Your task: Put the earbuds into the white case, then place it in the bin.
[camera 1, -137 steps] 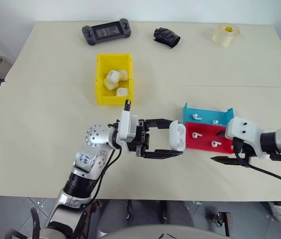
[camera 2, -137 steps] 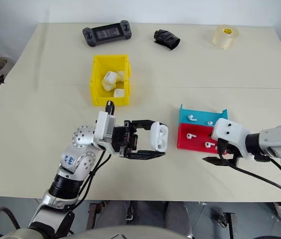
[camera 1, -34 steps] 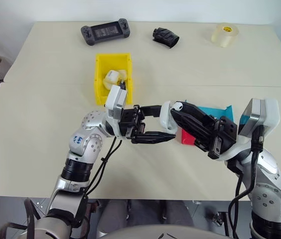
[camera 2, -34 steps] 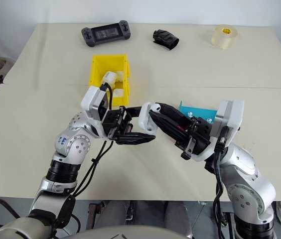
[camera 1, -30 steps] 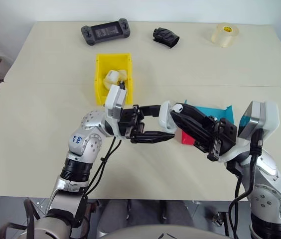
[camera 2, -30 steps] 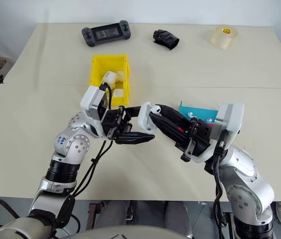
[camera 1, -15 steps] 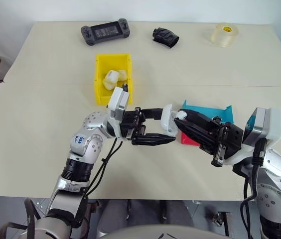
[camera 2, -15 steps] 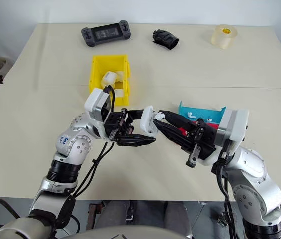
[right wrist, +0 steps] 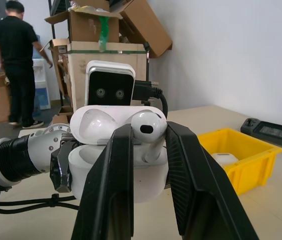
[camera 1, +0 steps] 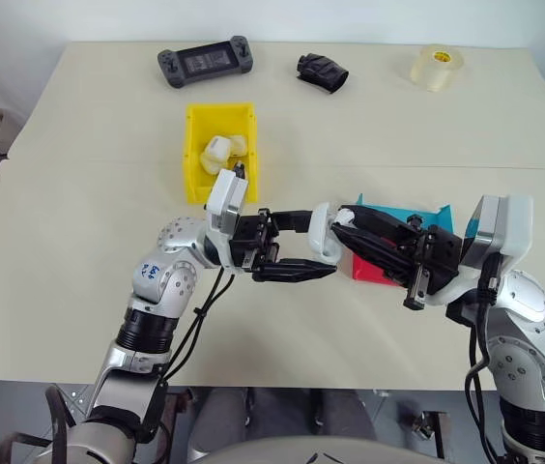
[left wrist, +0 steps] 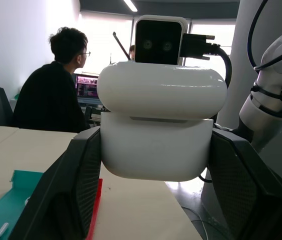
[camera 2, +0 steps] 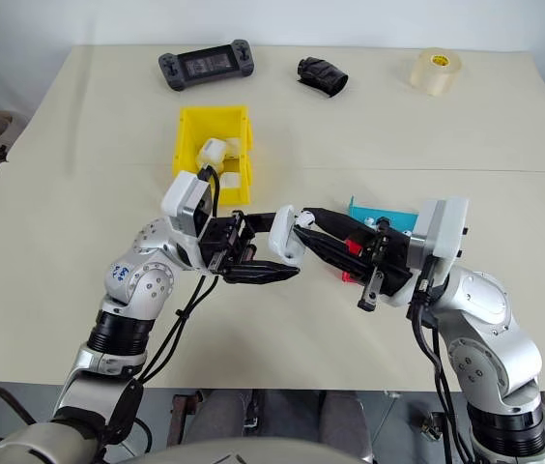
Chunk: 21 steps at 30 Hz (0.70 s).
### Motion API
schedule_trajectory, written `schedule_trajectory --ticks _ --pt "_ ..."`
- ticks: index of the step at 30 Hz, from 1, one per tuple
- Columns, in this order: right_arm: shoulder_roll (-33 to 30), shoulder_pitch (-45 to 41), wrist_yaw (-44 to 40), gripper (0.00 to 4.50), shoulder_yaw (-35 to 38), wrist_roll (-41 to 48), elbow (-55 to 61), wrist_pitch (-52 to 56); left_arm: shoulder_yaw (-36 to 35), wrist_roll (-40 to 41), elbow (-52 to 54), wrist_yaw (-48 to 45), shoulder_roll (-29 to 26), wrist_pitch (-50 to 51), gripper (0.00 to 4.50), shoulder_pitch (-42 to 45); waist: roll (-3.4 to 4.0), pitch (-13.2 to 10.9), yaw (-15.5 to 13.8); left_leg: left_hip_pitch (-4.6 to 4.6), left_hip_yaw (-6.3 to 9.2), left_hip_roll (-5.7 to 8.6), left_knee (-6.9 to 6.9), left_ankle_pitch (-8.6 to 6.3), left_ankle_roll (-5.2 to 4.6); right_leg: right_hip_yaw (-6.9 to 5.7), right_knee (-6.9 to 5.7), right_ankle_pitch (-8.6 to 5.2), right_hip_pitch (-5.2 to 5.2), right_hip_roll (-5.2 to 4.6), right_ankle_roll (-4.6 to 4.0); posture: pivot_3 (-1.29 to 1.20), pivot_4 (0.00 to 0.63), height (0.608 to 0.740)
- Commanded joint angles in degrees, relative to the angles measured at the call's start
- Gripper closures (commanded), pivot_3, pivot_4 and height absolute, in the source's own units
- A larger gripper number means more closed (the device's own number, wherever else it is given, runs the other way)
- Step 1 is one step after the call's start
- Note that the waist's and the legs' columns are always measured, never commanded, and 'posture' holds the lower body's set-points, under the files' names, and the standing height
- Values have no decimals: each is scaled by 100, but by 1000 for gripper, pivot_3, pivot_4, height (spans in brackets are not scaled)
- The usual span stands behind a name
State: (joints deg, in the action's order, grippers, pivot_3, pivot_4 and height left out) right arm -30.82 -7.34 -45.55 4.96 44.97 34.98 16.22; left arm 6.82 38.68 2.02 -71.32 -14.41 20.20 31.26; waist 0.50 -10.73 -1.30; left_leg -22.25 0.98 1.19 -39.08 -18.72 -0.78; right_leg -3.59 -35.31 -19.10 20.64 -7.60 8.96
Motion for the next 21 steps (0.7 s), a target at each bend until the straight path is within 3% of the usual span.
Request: schedule_trajectory --ticks 1,21 --pt "-46 40 10 3942 -42 -186 -129 43 -98 247 408 -150 27 -69 1701 37 0 0 -2 0 0 0 0 0 0 0 0 0 0 1 0 0 150 740" --pt "-925 -148 -83 3942 171 735 -108 1239 -129 167 342 -168 136 -223 1701 46 -1 -1 -5 -1 1 -3 0 0 0 -1 6 0 -2 -4 0 0 150 740"
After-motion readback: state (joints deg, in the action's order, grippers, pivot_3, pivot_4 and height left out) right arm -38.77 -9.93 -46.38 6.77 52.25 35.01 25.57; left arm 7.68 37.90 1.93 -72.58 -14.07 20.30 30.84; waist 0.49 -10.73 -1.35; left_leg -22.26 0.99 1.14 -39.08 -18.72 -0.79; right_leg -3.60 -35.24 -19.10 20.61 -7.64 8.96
